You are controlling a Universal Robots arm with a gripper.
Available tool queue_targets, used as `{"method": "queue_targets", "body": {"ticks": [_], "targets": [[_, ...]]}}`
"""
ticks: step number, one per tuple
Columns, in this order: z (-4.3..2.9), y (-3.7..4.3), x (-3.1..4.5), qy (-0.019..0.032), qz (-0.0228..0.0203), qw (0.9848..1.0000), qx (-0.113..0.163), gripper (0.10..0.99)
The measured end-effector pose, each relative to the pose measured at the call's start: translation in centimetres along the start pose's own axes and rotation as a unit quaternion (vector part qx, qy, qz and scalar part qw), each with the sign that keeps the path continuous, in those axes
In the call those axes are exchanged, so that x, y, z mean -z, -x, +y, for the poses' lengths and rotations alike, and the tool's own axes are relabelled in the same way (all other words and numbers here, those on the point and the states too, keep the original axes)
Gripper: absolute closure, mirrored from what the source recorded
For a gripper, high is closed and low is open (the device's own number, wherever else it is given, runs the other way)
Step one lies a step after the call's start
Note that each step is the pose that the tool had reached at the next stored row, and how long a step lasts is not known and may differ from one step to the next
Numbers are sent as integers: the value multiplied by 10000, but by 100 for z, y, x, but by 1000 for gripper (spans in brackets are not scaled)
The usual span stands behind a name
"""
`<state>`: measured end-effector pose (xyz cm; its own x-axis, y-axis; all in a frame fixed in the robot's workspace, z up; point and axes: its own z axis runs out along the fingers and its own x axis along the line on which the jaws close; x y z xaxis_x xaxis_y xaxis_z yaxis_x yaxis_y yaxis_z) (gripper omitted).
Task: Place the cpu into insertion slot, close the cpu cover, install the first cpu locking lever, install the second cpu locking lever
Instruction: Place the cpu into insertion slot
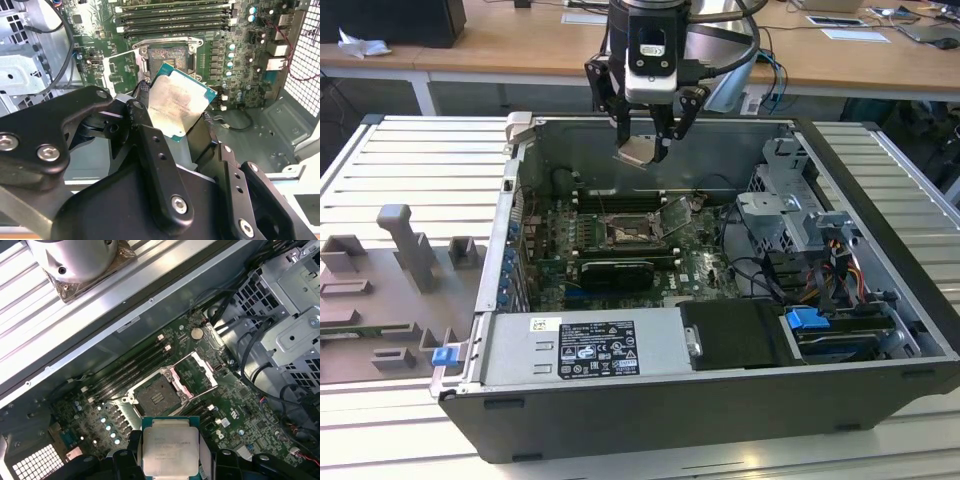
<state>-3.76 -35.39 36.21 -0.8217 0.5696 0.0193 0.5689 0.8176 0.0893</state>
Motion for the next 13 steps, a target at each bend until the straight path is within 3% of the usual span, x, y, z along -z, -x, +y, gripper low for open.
{"method": "queue_targets", "body": {"ticks": [13], "targets": [[0,0,0,4,-20,9998,-220,545]]}}
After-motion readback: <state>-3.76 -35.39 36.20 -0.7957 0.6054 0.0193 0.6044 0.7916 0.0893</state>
